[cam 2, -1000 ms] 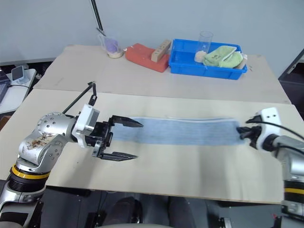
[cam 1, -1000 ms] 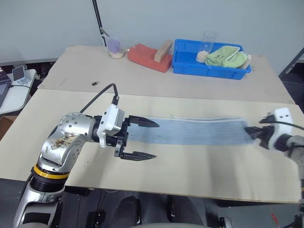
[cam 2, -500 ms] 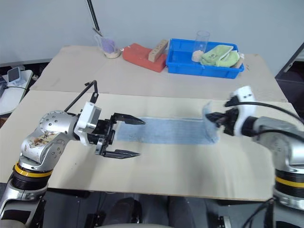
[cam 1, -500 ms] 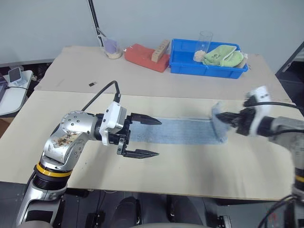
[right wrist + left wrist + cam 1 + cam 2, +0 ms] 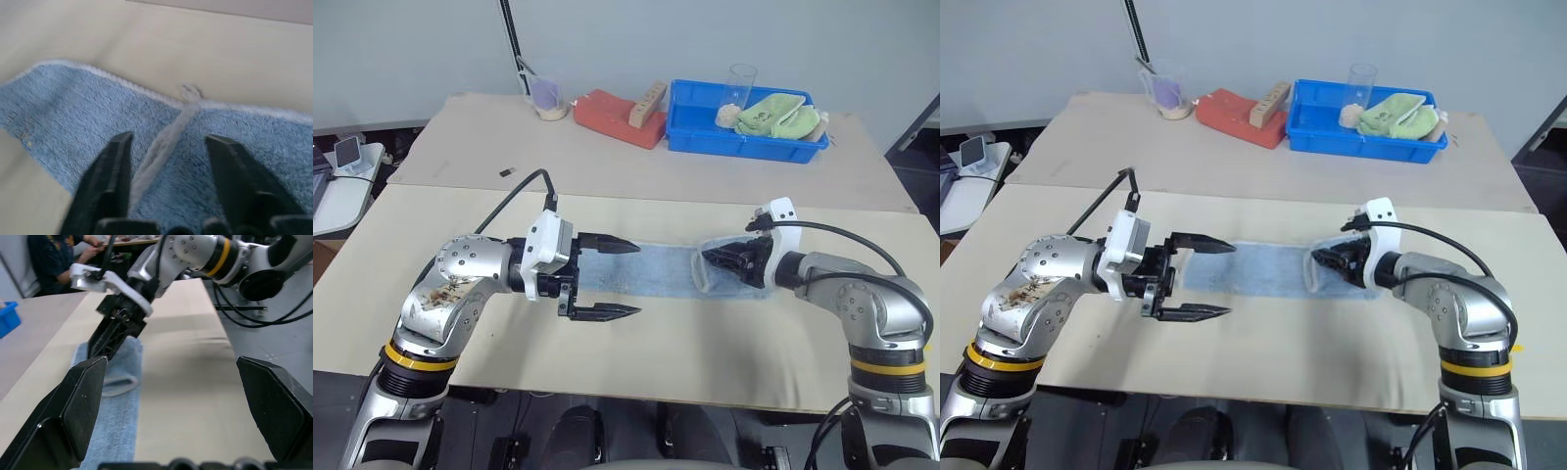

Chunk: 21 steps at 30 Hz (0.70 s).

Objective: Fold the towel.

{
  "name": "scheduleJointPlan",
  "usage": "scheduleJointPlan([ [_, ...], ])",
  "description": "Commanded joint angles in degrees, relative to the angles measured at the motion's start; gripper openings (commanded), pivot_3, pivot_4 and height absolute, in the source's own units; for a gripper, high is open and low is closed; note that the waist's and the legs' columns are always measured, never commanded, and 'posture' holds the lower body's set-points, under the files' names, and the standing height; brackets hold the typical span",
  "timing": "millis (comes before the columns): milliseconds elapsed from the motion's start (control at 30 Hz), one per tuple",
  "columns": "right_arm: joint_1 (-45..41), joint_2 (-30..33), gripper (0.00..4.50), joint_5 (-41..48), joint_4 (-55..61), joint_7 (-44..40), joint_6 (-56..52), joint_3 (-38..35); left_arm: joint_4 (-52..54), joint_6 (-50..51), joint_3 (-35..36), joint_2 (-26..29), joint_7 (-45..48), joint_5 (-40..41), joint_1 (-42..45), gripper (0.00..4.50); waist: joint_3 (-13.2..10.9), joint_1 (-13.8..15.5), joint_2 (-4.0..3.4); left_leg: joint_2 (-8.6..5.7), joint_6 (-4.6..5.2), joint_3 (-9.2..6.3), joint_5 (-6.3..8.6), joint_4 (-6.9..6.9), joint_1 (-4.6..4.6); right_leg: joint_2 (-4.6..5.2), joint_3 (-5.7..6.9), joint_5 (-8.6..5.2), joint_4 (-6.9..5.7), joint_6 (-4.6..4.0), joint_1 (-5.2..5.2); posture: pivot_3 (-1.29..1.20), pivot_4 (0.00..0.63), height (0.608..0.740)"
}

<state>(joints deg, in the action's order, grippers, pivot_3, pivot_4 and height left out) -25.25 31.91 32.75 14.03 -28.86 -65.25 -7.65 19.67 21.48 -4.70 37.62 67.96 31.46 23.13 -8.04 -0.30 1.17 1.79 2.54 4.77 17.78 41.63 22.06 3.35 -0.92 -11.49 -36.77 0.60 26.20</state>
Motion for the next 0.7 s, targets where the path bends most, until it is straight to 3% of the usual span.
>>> scheduleJointPlan([
  [33,-0.89,3.25,4.06,0.58,4.59,-4.65,3.88,1.51,1.86,-0.03,2.87,0.18,-5.66,-1.99,-2.01,4.50,0.00,-0.07,-0.01,0.00,0.00,0.00,0.00,0.00,0.00,0.00,0.00,0.00,0.00,0.00,0.00,0.00,0.150,0.689],
  [67,-0.54,6.21,4.39,-1.25,6.10,-8.53,7.93,4.25,2.67,1.53,4.56,-0.41,-9.73,-2.33,-3.64,4.50,-0.01,-0.11,-0.02,0.00,0.00,0.00,0.00,-0.01,0.00,0.00,0.00,0.00,0.01,0.00,0.01,0.00,0.150,0.689],
  [200,0.65,14.27,4.45,-6.21,8.31,-19.19,20.31,11.02,7.34,7.92,10.29,-2.38,-20.88,-0.37,-10.50,4.50,-0.02,-0.38,0.01,0.04,0.04,-0.05,0.03,-0.06,-0.03,0.03,0.02,-0.01,0.05,0.03,0.01,0.00,0.150,0.689],
  [300,-1.55,15.99,4.45,-8.07,5.65,-25.25,26.53,13.95,16.19,19.14,17.81,-8.85,-35.43,7.73,-23.23,4.50,-0.02,-0.97,0.02,0.10,0.05,0.00,0.03,-0.15,-0.12,0.07,-0.02,-0.01,0.07,0.03,-0.02,0.00,0.150,0.689],
  [400,-3.40,15.86,4.45,-9.03,3.31,-29.04,30.05,15.52,20.46,26.57,20.98,-13.45,-44.77,14.30,-29.30,4.50,-0.08,-0.76,0.12,0.12,0.05,-0.01,0.03,-0.18,-0.16,0.10,-0.05,-0.01,0.01,0.03,0.00,0.00,0.150,0.689],
  [700,-7.71,16.67,4.45,-9.47,-0.50,-39.42,34.82,17.00,22.34,36.57,19.37,-25.47,-67.64,18.45,-32.81,4.50,-0.10,0.94,0.17,0.01,0.02,-0.08,0.01,-0.10,-0.24,0.13,0.02,0.01,0.01,-0.03,-0.14,0.00,0.150,0.689],
])
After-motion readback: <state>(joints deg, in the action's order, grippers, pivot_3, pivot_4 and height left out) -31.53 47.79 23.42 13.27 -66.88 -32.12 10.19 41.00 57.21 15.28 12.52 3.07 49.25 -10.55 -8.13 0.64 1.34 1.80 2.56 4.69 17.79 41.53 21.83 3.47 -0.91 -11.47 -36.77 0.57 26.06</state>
